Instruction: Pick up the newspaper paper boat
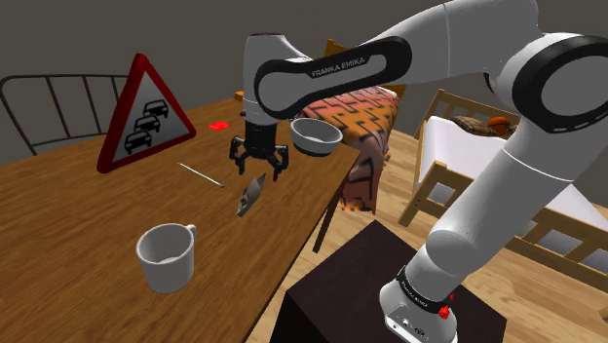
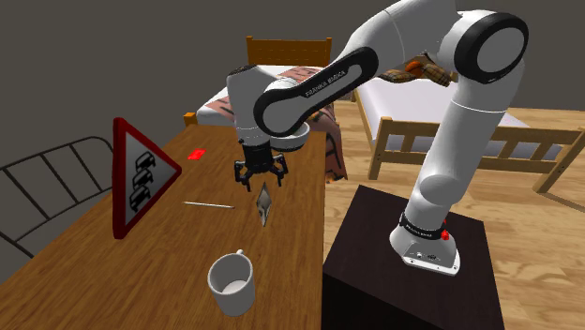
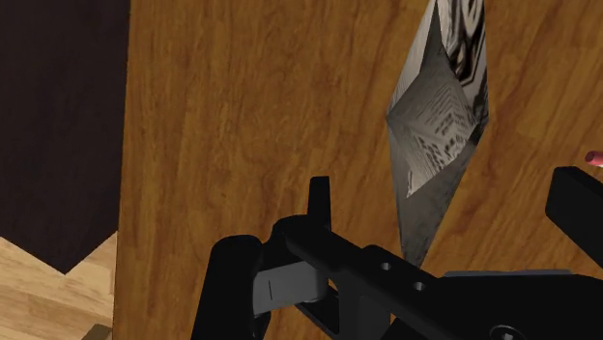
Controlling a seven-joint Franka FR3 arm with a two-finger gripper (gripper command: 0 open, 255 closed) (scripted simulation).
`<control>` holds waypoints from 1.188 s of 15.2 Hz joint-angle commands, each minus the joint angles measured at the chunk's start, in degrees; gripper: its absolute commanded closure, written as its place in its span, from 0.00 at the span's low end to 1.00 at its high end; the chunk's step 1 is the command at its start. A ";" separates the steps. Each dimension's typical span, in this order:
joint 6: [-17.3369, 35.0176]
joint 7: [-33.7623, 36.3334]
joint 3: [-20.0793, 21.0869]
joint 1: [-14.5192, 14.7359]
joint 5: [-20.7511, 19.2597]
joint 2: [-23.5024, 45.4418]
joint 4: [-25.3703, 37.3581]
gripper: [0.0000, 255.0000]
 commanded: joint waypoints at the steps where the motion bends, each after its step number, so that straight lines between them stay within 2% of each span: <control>1: 1.48 1.65 0.22 0.16 -0.88 1.72 0.14 0.00; 8: 5.64 2.47 0.27 0.35 -2.12 3.94 -2.10 0.00; 9: 5.65 2.45 0.28 0.35 -2.07 3.85 -2.19 1.00; 18: 5.64 2.48 0.27 0.35 -2.12 3.94 -2.10 1.00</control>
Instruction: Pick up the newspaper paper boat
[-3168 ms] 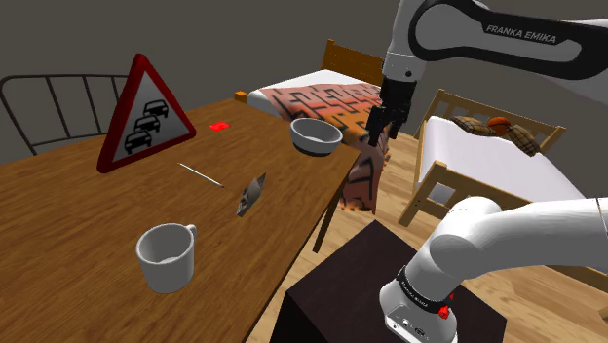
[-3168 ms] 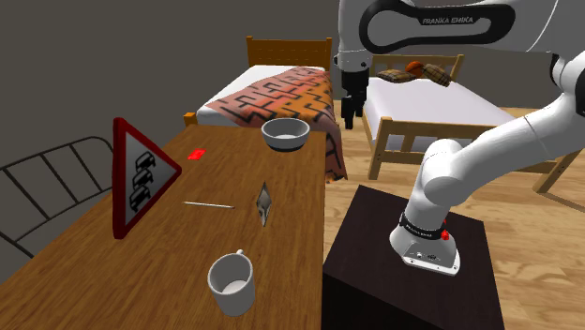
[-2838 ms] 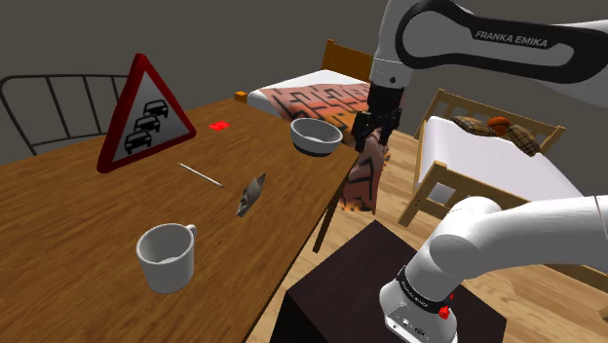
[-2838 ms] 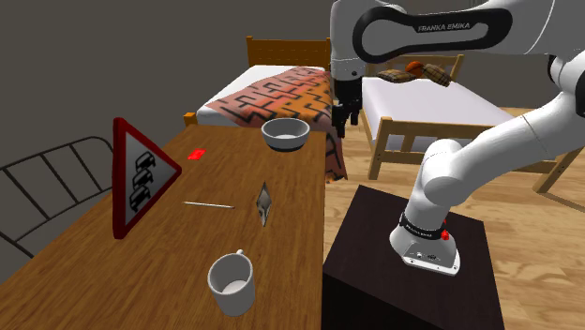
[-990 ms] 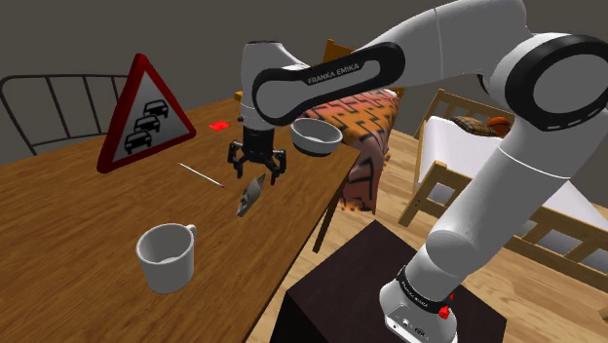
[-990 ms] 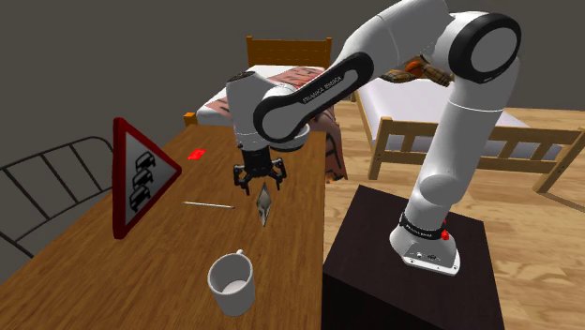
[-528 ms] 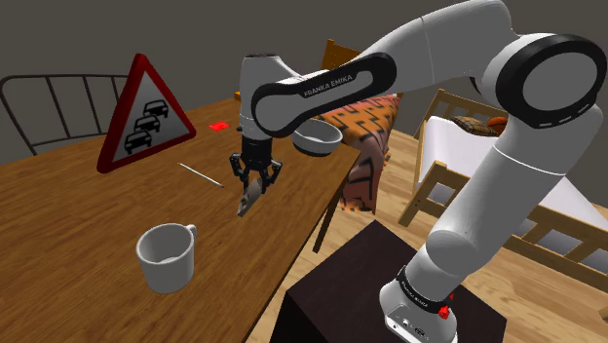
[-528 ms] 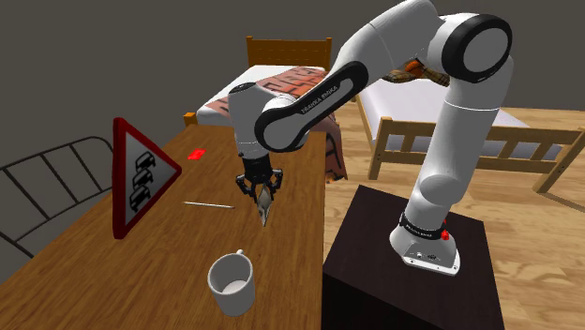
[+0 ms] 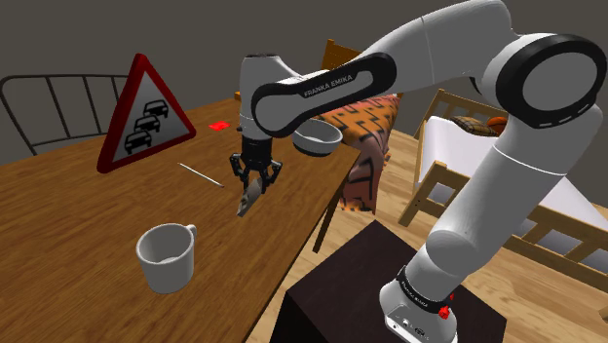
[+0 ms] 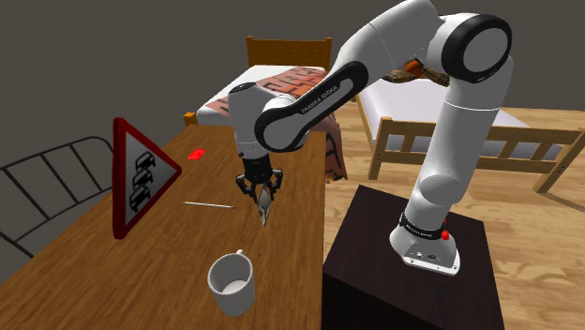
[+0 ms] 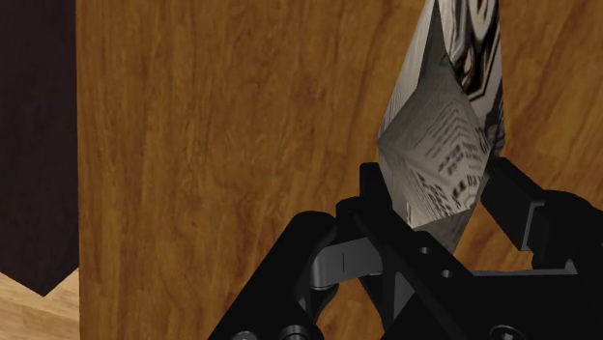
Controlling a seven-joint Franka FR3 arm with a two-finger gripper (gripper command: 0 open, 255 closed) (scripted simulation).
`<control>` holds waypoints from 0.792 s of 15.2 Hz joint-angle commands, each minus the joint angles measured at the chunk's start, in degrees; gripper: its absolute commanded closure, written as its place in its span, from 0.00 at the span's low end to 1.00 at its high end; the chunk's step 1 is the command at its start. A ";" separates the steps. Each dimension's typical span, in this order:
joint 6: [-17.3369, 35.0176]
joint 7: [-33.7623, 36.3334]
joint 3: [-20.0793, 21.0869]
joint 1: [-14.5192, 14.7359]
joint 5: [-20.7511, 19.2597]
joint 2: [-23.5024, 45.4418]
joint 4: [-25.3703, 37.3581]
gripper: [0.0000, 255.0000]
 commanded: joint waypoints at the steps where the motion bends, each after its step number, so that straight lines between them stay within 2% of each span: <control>1: -0.73 -0.16 0.02 -0.01 0.23 -0.33 0.40 1.00; 12: -8.99 -1.49 -0.21 -0.33 2.24 -4.16 5.33 1.00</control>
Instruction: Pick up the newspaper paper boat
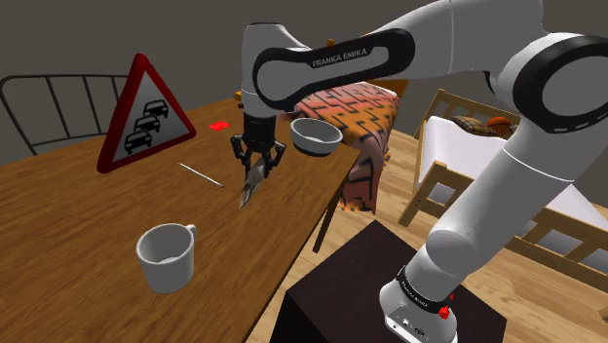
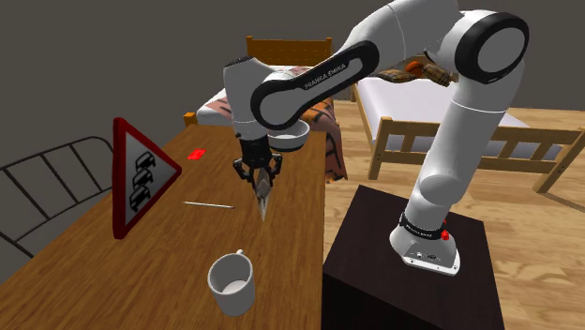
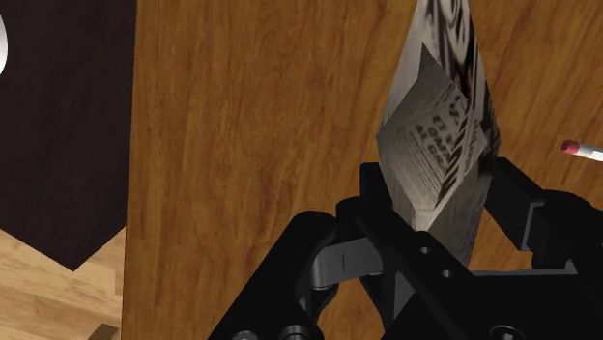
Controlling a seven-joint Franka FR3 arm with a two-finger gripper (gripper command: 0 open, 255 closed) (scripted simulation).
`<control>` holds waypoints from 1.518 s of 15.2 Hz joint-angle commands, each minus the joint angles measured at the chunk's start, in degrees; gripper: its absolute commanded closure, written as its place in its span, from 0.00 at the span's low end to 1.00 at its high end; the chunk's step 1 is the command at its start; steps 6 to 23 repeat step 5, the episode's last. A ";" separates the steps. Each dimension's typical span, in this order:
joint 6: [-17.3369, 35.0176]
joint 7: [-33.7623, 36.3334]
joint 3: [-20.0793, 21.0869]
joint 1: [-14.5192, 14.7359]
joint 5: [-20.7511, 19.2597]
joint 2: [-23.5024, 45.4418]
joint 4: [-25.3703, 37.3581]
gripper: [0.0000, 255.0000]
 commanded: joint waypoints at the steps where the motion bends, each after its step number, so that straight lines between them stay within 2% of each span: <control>1: -1.62 -0.09 -0.04 -0.03 0.20 -0.44 1.23 1.00; 4: -3.25 -0.25 -0.12 -0.08 0.45 -0.97 2.38 1.00; 23: -3.25 -0.25 -0.12 -0.08 0.45 -0.97 2.39 1.00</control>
